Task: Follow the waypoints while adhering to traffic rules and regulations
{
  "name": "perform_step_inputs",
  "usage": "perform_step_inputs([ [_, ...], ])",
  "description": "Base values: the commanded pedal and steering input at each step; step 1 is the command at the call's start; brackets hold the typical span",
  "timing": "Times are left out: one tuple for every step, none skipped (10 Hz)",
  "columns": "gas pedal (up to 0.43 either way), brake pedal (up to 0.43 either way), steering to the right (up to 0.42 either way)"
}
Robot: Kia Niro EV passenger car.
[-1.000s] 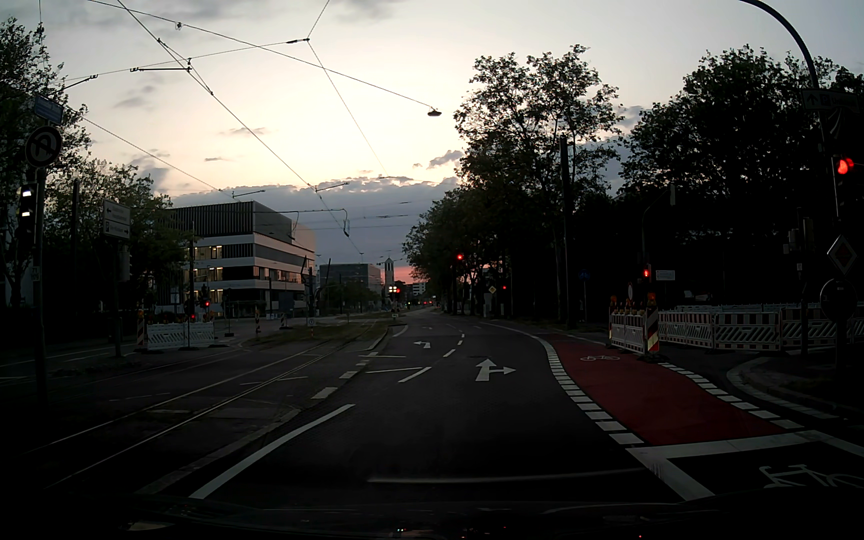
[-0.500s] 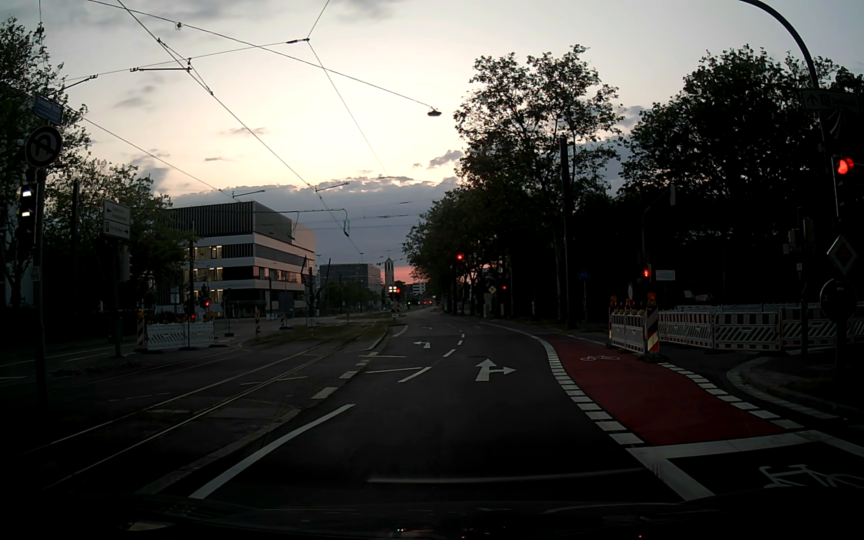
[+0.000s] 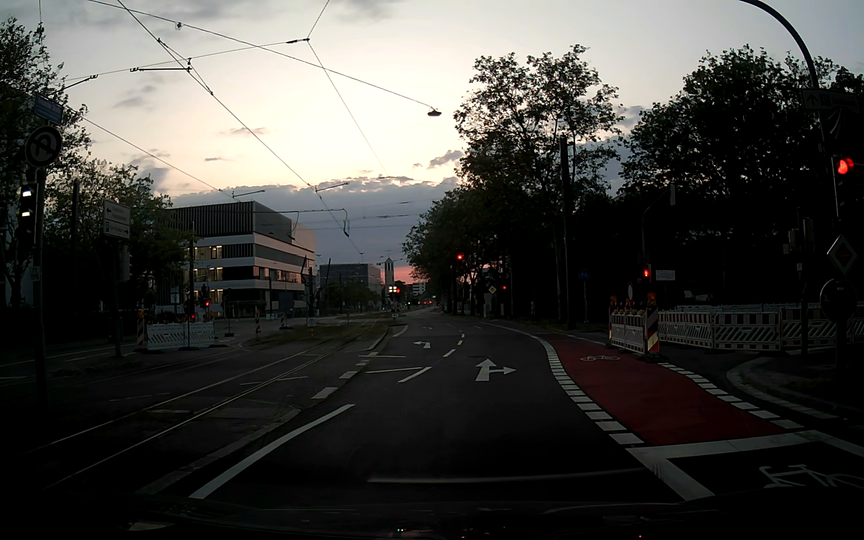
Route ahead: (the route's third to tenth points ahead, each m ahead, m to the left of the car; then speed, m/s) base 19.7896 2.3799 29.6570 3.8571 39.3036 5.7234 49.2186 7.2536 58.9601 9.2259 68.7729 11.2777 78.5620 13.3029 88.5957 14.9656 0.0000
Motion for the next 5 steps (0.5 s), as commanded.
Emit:
perform_step_inputs([
  [0.0,0.244,0.034],
  [0.0,0.244,0.034],
  [0.0,0.244,0.034],
  [0.0,0.244,0.034],
  [0.0,0.244,0.034],
])
